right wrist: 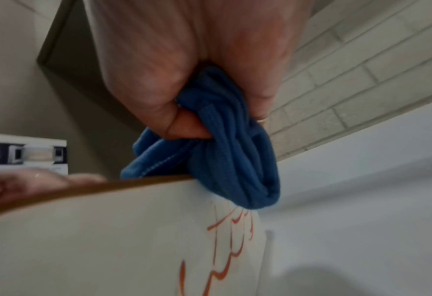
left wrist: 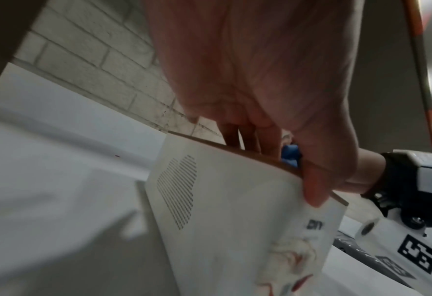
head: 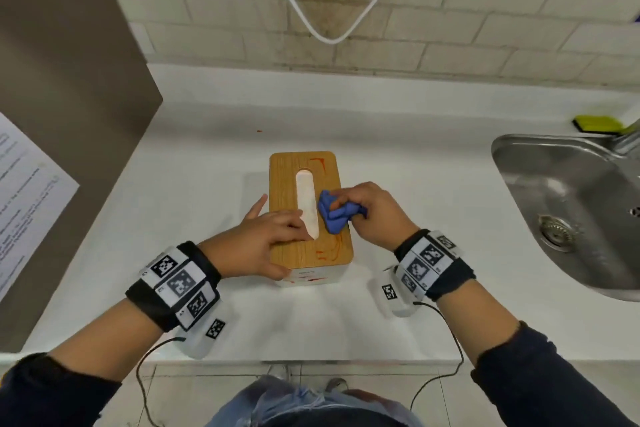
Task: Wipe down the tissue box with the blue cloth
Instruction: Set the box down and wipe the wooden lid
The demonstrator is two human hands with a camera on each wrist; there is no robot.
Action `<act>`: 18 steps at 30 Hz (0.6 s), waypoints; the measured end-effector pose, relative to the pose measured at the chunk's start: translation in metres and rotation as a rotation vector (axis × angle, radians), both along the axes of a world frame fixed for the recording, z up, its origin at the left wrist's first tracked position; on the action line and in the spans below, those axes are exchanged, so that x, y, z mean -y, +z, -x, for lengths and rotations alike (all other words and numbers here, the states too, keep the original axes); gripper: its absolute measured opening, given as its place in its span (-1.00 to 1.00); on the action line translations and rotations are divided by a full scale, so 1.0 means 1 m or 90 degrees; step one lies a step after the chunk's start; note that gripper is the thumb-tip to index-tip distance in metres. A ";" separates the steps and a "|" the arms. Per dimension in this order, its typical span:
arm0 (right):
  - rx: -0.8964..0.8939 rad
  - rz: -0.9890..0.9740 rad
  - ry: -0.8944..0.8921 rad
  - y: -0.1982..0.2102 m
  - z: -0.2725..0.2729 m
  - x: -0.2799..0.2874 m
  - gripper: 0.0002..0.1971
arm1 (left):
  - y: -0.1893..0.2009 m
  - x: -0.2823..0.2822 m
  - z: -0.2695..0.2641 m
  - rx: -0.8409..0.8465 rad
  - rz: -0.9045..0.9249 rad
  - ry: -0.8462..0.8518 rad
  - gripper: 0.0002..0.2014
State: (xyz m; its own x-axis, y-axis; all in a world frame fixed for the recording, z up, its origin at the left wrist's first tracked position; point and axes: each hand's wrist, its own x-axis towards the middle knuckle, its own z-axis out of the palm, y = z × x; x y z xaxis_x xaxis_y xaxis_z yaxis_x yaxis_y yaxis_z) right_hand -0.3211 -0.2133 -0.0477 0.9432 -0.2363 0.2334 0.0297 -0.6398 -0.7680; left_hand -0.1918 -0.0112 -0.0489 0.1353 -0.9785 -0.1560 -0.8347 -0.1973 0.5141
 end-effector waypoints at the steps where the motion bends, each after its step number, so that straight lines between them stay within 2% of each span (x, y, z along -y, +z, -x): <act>1: -0.028 0.045 0.010 -0.005 -0.002 0.001 -0.56 | 0.001 0.001 -0.003 -0.013 -0.004 -0.008 -0.40; 3: -0.075 0.079 -0.001 -0.008 -0.004 0.004 -0.53 | 0.002 0.001 -0.007 -0.019 -0.013 -0.027 -0.35; 6: -0.096 0.084 0.001 -0.006 0.004 0.000 -0.58 | 0.002 0.003 -0.008 -0.007 0.002 -0.044 -0.20; 12: -0.161 0.065 0.068 0.001 0.043 -0.021 -0.60 | 0.002 0.001 -0.014 0.035 0.051 -0.043 -0.21; 16: -0.281 -0.057 0.111 0.018 0.071 -0.022 -0.65 | 0.010 0.005 -0.013 0.060 0.031 -0.057 -0.23; 18: -0.222 -0.202 0.060 0.026 0.074 -0.021 -0.65 | 0.012 0.006 -0.013 0.060 0.021 -0.070 -0.23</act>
